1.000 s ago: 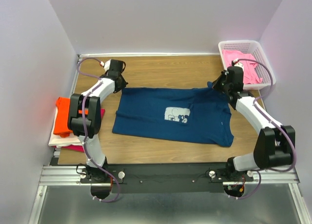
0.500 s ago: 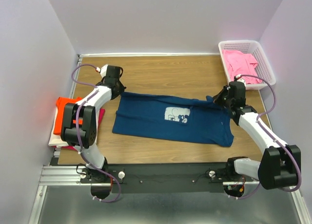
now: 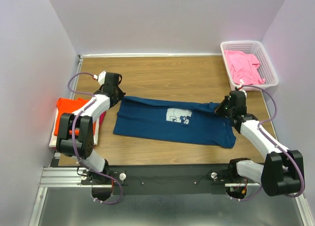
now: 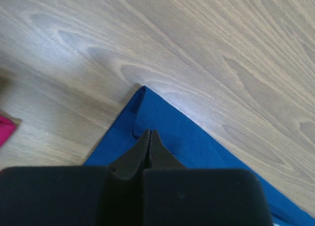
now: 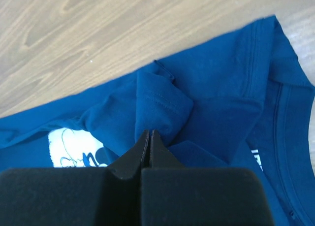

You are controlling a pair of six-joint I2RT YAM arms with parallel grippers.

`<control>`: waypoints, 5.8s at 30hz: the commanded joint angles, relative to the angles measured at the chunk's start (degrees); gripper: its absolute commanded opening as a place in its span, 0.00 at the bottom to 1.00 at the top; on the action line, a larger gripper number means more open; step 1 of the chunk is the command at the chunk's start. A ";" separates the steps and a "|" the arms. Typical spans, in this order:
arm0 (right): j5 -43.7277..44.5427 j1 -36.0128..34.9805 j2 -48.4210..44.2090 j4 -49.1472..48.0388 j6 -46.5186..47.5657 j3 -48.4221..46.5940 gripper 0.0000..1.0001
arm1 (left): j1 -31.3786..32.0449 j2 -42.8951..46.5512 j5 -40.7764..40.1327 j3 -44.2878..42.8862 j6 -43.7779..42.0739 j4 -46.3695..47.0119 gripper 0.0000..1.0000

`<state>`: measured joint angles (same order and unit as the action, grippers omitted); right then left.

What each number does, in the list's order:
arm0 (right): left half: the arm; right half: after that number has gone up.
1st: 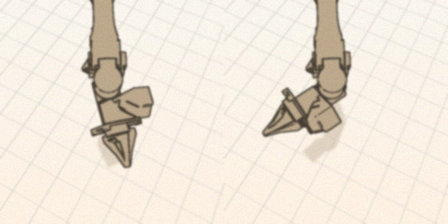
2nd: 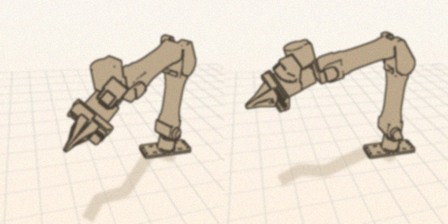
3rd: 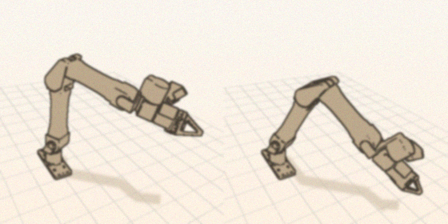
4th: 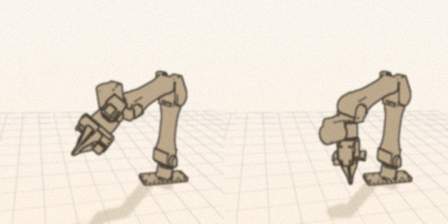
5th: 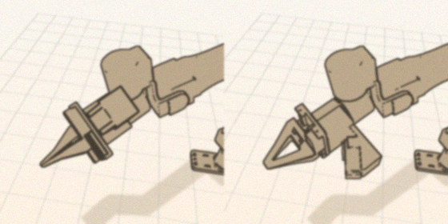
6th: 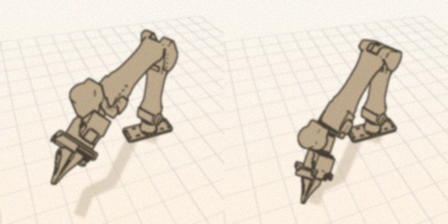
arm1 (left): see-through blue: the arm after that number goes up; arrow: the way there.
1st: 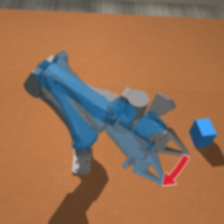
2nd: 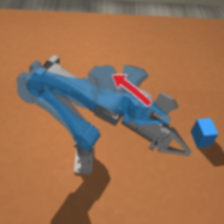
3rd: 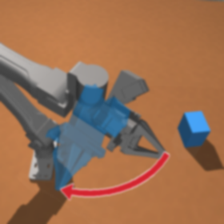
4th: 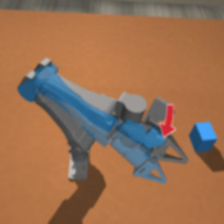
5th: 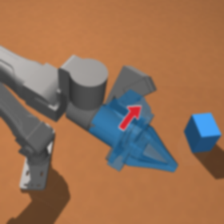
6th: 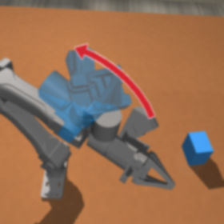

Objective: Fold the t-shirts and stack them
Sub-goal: Fold the tshirt

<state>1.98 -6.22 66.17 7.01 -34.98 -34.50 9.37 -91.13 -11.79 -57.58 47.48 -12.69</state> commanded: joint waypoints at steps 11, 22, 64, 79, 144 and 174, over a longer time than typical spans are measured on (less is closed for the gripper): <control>0.57 -0.02 -5.08 3.36 -2.81 3.56 0.00 | -0.31 5.96 -3.85 6.51 3.32 2.93 0.00; 2.33 -0.11 -7.72 5.83 -3.78 4.61 0.01 | -0.40 9.22 -4.82 8.80 3.67 2.84 0.00; 2.86 -0.11 19.51 -0.94 4.22 -11.20 0.62 | 10.41 10.89 6.52 -4.03 -7.84 -1.28 0.79; 1.19 -3.01 21.28 -1.73 2.64 -10.50 0.30 | 12.60 6.94 6.78 -3.59 -7.14 0.03 0.79; 23.42 -24.72 2.28 20.33 -5.01 -11.20 0.47 | 36.51 -16.72 13.46 -17.05 -11.36 4.60 0.73; 14.81 -20.50 12.94 13.12 -2.46 -6.90 0.20 | 38.80 -9.24 17.94 -7.54 -10.31 10.31 0.70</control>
<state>17.80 -26.92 82.00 20.56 -37.01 -43.35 47.53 -99.94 4.86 -63.33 37.12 -3.40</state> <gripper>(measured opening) 0.221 0.707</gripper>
